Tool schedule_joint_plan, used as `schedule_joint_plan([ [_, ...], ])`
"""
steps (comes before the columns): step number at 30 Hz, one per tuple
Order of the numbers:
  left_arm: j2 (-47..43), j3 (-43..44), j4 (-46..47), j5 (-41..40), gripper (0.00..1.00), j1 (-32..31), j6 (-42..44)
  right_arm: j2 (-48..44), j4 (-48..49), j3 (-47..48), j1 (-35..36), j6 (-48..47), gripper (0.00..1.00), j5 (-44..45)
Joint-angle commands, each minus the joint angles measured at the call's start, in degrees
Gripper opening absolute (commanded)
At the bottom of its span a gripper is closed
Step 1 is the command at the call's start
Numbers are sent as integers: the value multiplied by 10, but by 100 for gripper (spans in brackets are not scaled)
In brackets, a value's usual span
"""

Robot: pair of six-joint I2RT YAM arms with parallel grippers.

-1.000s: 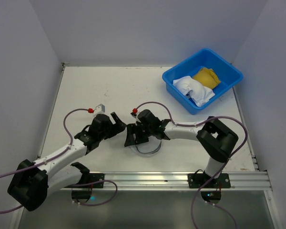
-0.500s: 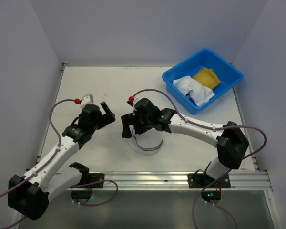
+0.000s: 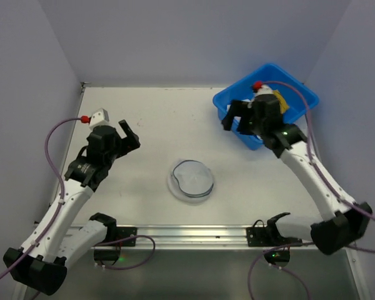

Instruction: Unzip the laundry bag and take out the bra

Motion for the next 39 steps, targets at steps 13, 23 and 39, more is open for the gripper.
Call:
schedule_joint_plan([
  [13, -114, 274, -137, -43, 100, 10, 131, -487, -78, 16, -114, -134, 99, 209],
  [23, -201, 301, -127, -88, 100, 9, 167, -583, -65, -3, -114, -188, 99, 162],
  [39, -209, 245, -106, -85, 100, 9, 156, -600, -24, -29, -113, -201, 98, 140],
])
